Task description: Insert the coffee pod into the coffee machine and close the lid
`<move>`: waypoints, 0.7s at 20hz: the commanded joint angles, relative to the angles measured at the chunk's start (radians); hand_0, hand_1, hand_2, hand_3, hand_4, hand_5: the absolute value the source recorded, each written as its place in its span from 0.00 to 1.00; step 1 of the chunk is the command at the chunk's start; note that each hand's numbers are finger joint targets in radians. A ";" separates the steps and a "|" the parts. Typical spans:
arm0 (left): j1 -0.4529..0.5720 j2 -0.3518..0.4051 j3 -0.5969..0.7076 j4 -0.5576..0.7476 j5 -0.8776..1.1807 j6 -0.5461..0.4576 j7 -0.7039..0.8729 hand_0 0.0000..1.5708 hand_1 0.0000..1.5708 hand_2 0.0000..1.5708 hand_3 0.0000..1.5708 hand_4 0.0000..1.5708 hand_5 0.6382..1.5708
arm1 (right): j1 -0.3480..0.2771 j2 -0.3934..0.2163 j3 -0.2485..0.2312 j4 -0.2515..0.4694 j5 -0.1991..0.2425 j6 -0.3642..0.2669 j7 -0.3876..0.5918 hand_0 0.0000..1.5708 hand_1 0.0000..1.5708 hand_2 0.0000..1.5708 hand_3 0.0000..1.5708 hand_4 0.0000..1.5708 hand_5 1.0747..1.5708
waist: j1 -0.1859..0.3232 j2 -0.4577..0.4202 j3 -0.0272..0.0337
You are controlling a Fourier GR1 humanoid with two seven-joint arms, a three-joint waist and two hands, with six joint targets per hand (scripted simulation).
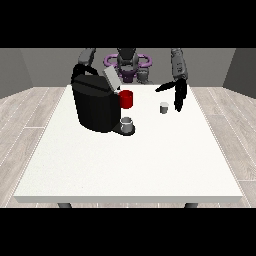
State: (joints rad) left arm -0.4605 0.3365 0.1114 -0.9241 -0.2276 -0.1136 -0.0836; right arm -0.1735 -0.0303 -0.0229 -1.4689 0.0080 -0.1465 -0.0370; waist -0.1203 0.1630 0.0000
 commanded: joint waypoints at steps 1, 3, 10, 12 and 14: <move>-0.042 0.018 0.002 0.105 -0.058 0.044 -0.085 0.00 0.00 0.29 0.00 0.00 1.00 | -0.052 -0.005 0.008 -0.021 0.023 -0.020 0.036 0.00 0.00 0.00 0.00 0.27 1.00 | -0.025 0.048 -0.0006; -0.012 0.018 -0.023 0.103 -0.084 0.024 -0.071 0.14 0.14 0.34 0.14 0.00 1.00 | -0.018 0.000 -0.005 0.027 0.010 -0.015 0.029 0.00 0.00 0.00 0.00 0.27 1.00 | 0.013 -0.020 -0.0002; -0.057 0.040 -0.044 0.186 -0.171 0.082 -0.048 0.45 0.45 0.49 0.31 0.00 1.00 | 0.005 -0.001 0.007 0.031 -0.005 0.020 -0.018 0.00 0.00 0.00 0.00 0.25 1.00 | -0.042 0.017 -0.0002; -0.067 0.069 -0.031 0.247 -0.186 0.091 -0.098 0.37 0.37 0.46 0.30 0.00 1.00 | -0.051 0.021 0.028 -0.013 0.031 -0.034 0.037 0.00 0.00 0.00 0.00 0.28 1.00 | -0.034 0.049 -0.0007; -0.084 0.082 -0.058 0.233 -0.213 0.064 -0.097 0.36 0.36 0.44 0.26 0.00 1.00 | -0.020 0.000 -0.002 0.045 0.017 -0.011 -0.020 0.00 0.00 0.00 0.00 0.29 1.00 | -0.029 0.040 -0.0002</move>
State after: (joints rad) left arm -0.5189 0.3851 0.0723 -0.7185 -0.3955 -0.0452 -0.1563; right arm -0.1936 -0.0324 -0.0160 -1.4474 0.0244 -0.1543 -0.0240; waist -0.1449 0.1828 -0.0004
